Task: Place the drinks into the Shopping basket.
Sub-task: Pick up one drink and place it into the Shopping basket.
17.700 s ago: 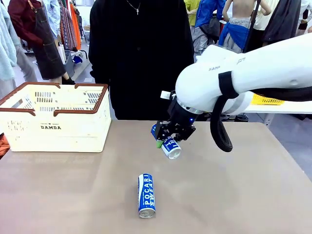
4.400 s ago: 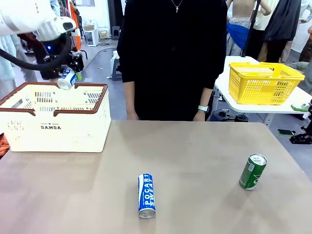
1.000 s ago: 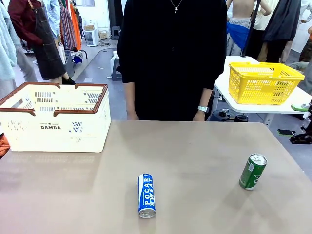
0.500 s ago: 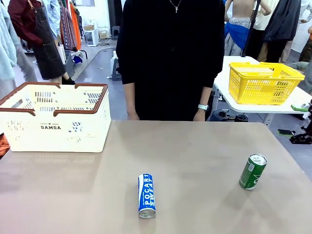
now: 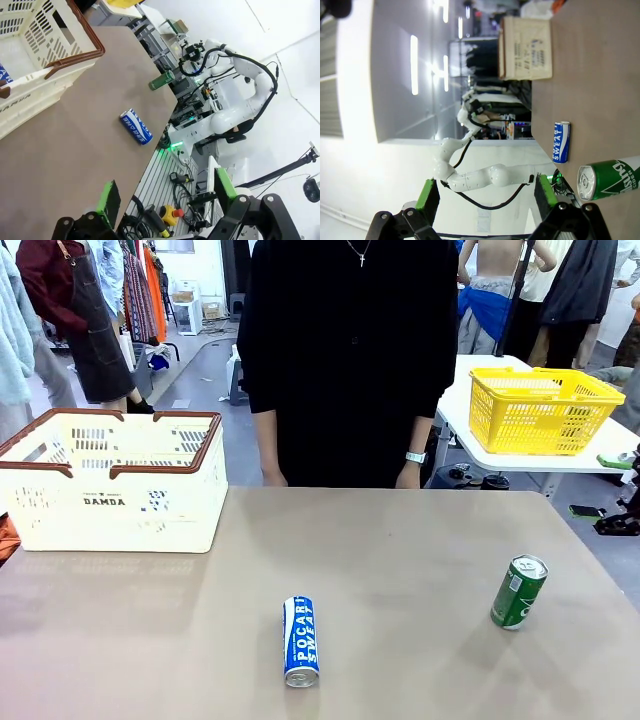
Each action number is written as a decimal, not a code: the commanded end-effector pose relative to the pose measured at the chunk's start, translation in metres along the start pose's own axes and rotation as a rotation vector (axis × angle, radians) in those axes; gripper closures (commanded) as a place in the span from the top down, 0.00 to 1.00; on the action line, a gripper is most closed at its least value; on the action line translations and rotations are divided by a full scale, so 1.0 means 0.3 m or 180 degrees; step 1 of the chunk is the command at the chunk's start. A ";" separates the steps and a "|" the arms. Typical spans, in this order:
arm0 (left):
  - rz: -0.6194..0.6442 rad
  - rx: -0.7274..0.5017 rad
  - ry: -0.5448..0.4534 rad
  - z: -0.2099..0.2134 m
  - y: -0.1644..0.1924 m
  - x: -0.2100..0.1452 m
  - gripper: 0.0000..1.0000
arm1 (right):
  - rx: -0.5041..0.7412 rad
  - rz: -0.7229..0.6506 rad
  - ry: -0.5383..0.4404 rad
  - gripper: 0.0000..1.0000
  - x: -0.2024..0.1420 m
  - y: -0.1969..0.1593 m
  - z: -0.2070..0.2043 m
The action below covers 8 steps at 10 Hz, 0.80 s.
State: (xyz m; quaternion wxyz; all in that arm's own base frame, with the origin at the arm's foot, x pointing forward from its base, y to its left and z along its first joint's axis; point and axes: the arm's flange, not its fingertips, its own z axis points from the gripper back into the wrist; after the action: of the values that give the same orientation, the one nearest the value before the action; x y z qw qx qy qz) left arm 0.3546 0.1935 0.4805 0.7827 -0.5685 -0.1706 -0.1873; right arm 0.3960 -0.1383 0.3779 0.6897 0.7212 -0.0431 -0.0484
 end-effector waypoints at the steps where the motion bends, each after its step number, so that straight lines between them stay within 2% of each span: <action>1: 0.0000 0.0000 0.0000 0.000 0.000 0.000 1.00 | -0.0024 -0.0017 0.0047 1.00 -0.001 0.016 0.004; 2: 0.0170 0.0199 0.0072 -0.122 -0.114 0.031 1.00 | -0.0024 -0.0017 0.0047 1.00 -0.001 0.016 0.004; 3: 0.0294 0.0606 0.0357 -0.271 -0.229 0.037 1.00 | -0.0024 -0.0017 0.0047 1.00 -0.001 0.016 0.004; 4: 0.0246 0.0874 0.0541 -0.419 -0.320 0.034 1.00 | -0.0024 -0.0017 0.0047 1.00 -0.001 0.016 0.004; 5: 0.0223 0.1305 0.0780 -0.595 -0.387 0.042 1.00 | -0.0024 -0.0017 0.0047 1.00 -0.001 0.016 0.004; 7: 0.0198 0.1855 0.1111 -0.897 -0.425 0.016 1.00 | -0.0024 -0.0017 0.0047 1.00 -0.001 0.016 0.004; 8: 0.0174 0.2049 0.1076 -1.049 -0.441 0.000 1.00 | -0.0024 -0.0017 0.0047 1.00 -0.001 0.016 0.004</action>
State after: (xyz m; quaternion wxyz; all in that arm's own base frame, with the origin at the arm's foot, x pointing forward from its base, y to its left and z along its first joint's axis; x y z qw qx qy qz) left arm 0.2940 -0.1199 0.5119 0.9334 -0.2824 -0.0864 -0.2040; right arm 0.3962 -0.1376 0.3780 0.6897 0.7212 -0.0426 -0.0478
